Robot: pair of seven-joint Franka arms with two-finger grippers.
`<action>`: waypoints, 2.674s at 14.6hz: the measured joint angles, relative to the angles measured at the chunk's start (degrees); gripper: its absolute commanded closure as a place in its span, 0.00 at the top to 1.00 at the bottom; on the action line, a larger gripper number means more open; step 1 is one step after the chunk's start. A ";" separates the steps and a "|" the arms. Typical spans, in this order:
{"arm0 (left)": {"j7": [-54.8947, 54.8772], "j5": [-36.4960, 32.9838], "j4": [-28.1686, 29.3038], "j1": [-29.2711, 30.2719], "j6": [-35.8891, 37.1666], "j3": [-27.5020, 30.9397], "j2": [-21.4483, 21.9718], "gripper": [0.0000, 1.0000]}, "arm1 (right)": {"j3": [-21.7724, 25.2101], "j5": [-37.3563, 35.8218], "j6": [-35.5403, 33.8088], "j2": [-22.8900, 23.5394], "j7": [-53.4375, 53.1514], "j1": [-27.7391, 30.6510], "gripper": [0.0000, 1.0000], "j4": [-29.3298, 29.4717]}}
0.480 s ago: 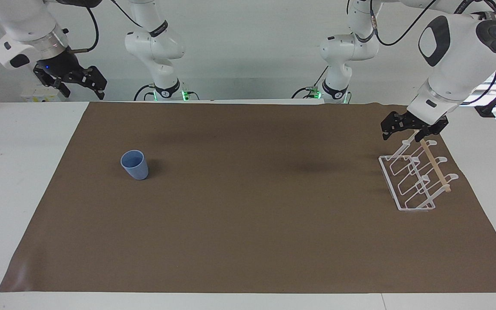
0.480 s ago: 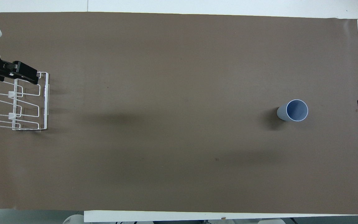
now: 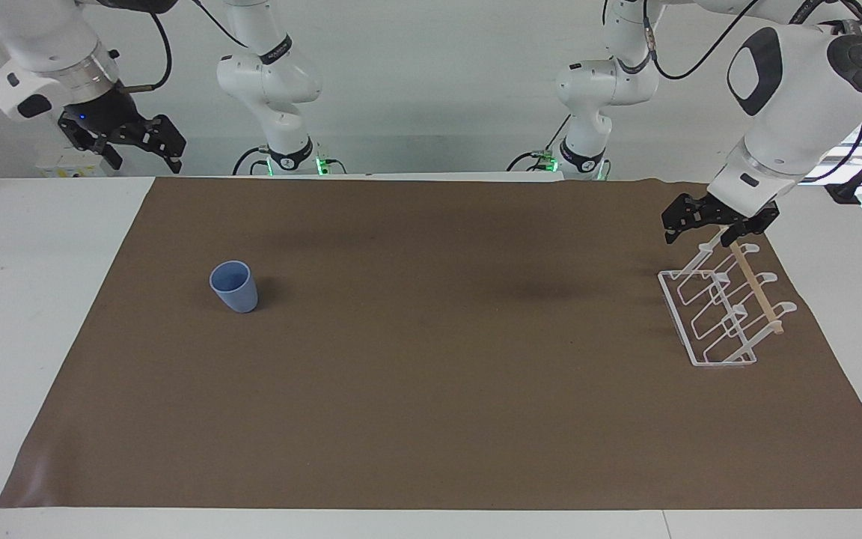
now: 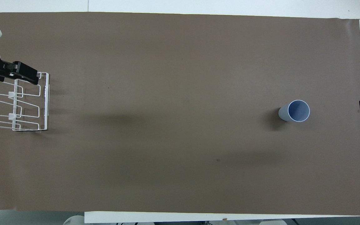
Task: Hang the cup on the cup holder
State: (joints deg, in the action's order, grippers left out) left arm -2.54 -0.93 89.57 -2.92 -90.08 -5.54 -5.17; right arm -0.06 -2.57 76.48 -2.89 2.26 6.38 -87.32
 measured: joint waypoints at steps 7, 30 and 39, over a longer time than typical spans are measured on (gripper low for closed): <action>0.00 0.00 0.00 0.00 0.00 0.00 0.00 1.00 | 0.21 0.00 16.55 -2.37 6.47 2.72 1.00 -13.11; 0.00 0.00 0.00 0.00 0.00 0.00 0.00 1.00 | -0.10 6.71 43.31 6.57 14.13 4.16 0.86 -35.04; -0.01 -0.01 0.00 0.70 0.48 -0.02 0.18 1.00 | -0.11 6.71 45.42 6.86 16.79 2.99 0.12 -37.70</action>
State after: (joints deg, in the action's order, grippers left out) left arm -2.55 -0.94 89.57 -2.22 -89.60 -5.56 -4.98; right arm -0.17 4.14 121.90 3.98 19.05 9.37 -125.02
